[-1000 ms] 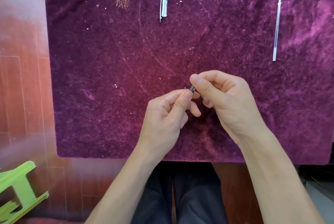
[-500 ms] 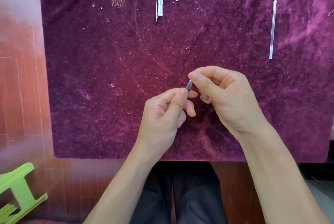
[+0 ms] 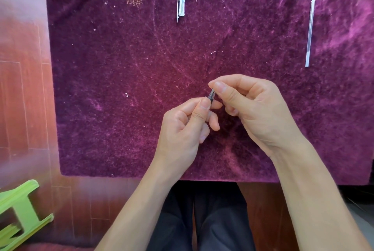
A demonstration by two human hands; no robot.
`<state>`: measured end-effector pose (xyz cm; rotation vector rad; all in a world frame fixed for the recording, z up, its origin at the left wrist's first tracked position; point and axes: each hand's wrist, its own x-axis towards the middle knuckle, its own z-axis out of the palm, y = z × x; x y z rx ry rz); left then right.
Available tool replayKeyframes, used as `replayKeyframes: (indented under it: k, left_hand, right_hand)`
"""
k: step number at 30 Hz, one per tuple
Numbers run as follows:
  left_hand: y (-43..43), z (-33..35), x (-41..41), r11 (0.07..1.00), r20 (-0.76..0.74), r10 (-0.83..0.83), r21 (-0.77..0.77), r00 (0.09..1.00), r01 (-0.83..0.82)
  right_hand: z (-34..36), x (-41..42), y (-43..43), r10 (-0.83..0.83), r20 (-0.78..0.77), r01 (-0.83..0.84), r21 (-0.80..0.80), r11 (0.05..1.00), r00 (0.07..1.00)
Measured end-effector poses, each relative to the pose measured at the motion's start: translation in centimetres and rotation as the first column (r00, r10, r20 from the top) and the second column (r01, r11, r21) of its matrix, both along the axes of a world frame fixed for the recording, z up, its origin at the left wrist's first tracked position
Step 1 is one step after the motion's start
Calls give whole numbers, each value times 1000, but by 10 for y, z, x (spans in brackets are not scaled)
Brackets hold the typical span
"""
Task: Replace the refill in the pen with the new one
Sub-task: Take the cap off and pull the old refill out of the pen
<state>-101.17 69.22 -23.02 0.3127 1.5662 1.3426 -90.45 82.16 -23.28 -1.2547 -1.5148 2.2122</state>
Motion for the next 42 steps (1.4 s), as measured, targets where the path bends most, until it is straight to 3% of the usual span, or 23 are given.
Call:
replayKeyframes:
  k: [13,20,25,29,32,35,42]
  left_hand:
    - [-2,-7,-8,999,39,5,34,999,-6]
    - [3,-7,-16,1000,35,14,21,999,-15]
    - [10,-9,-25,997,91,72,11,993,-73]
    - [17,-10,-34,994,114,107,19,988,-110]
    - [22,-10,-40,993,119,116,11,986,-118]
    - [26,-10,-46,993,121,119,7,985,-121]
    - [32,-11,-53,992,98,125,14,987,-127]
  right_hand:
    - [-3,-12,3,-49,-19,49,-15,999,999]
    - [-4,-28,10,-169,-3,169,-78,983,986]
    - [-5,-53,27,-213,35,209,99,973,976]
    - [-10,-79,45,-206,62,175,331,927,977]
    - [-16,-94,58,-181,123,84,556,827,976]
    - [-21,-104,65,-119,246,-109,744,660,962]
    - [-28,-117,70,-73,289,-206,815,542,954]
